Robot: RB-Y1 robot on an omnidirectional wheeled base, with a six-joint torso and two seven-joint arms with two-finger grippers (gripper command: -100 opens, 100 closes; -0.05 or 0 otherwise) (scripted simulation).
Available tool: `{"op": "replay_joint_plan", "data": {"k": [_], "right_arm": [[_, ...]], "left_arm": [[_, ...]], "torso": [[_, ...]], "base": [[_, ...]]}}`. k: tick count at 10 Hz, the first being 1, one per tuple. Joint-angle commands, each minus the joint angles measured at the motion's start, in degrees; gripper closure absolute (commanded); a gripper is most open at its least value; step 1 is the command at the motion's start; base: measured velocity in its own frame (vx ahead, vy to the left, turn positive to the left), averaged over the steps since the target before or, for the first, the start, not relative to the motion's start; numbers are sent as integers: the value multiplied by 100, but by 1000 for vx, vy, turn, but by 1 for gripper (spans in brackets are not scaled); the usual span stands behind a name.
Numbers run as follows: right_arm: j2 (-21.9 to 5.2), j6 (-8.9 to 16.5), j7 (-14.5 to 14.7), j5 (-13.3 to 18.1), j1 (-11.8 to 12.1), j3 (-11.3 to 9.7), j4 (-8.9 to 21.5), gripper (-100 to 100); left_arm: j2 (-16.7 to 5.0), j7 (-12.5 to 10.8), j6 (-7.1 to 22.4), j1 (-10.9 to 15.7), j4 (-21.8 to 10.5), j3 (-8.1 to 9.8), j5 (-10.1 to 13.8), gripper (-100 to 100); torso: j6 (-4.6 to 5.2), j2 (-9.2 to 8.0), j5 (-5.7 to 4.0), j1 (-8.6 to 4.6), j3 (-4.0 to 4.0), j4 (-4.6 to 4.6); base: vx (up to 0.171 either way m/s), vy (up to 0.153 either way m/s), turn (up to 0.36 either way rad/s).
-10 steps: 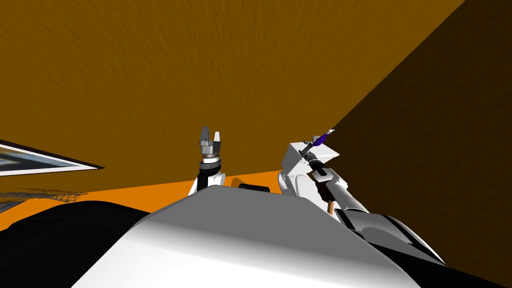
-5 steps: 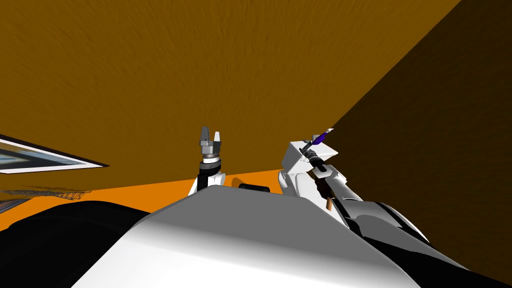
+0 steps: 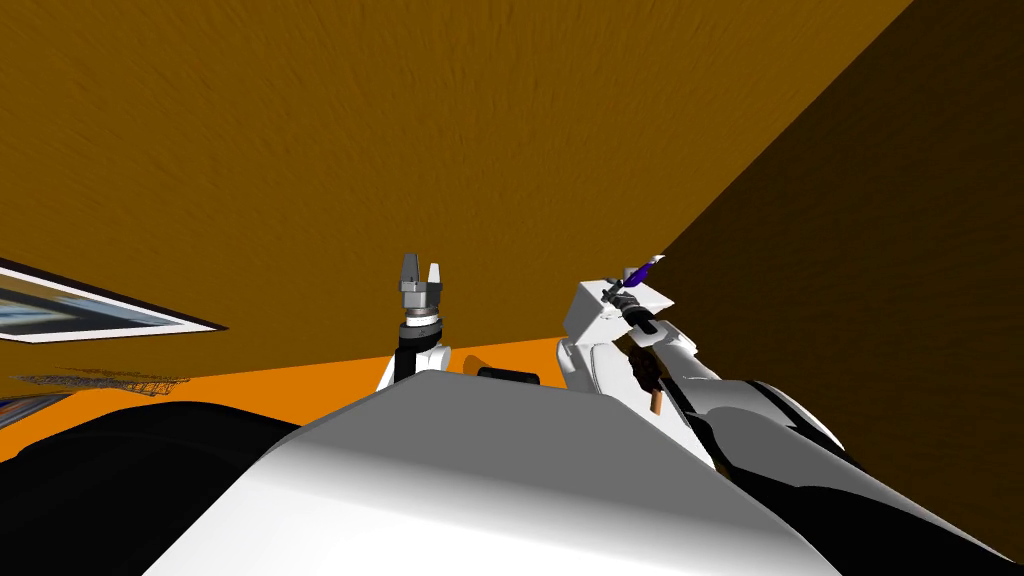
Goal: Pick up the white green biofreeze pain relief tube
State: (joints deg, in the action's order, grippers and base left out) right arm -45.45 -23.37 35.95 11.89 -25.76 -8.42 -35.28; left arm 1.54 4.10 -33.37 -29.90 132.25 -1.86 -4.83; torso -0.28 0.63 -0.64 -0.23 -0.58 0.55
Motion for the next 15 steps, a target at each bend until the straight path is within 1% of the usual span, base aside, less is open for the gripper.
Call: {"op": "replay_joint_plan", "data": {"k": [1, 3, 4, 5, 6, 8, 9, 10, 11, 12, 13, 15], "right_arm": [[-4, 25, 6, -7, -78, 10, 286, -100], [-4, 25, 6, -7, -78, 10, 291, -100], [-167, -167, 126, -198, -328, -270, 506, -100], [-167, -167, 126, -198, -553, -290, 782, -100], [-167, -167, 126, -198, -734, -290, 955, -100], [-167, -167, 126, -198, -868, -290, 924, -100], [-167, -167, 126, -198, -881, -290, 971, -100], [-167, -167, 126, -198, -881, -290, 1062, -100], [-167, -167, 126, -198, -881, -290, 1240, -100], [-151, -250, 139, -188, -962, -300, 1297, -100], [-150, -266, 140, -187, -969, -301, 1323, 100], [-145, -268, 140, -187, -971, -302, 1317, 100]], "left_arm": [[0, 0, 0, 0, 0, 0, 0, 0], [0, 0, 0, 0, 0, 0, 0, 0], [0, 0, 0, 0, 0, 0, 0, 0], [0, 0, 0, 0, 0, 0, 0, 0], [0, 0, 0, 1, 0, 0, 0, 0], [0, 0, 0, 0, 0, 0, 0, 0], [0, 0, 0, 0, 0, 0, 0, 0], [0, 0, 0, 0, 0, 0, 0, 0], [0, 0, 0, 0, 0, 0, 0, 0], [0, 0, 0, 0, 0, 0, 0, 0], [0, 0, 0, 0, 0, 0, 0, 0], [0, 0, 0, -1, 0, 0, 0, 0]], "torso": [[0, 0, 0, 0, 0, 0], [2, 12, -3, -7, -8, 4], [1, 13, -3, -5, -8, 4], [0, -7, 1, 8, 2, 0], [1, -28, 2, 11, 15, -5], [1, -5, 0, 3, 3, -1], [0, 8, -1, 1, -5, 2], [1, 14, -2, -2, -9, 4], [1, 14, -3, -4, -9, 5], [5, 13, -5, -7, -9, 7], [7, 13, -7, -12, -11, 8], [14, 12, -9, -24, -9, 7]], "base": [[9, -10, 8], [9, -5, -4], [-70, 36, 2], [-127, 38, -3], [-81, 22, -2], [-3, 7, -1], [14, 0, 3], [8, -3, 1], [0, 0, 0], [0, 0, 0], [-1, 4, 16], [1, -1, -11]]}}
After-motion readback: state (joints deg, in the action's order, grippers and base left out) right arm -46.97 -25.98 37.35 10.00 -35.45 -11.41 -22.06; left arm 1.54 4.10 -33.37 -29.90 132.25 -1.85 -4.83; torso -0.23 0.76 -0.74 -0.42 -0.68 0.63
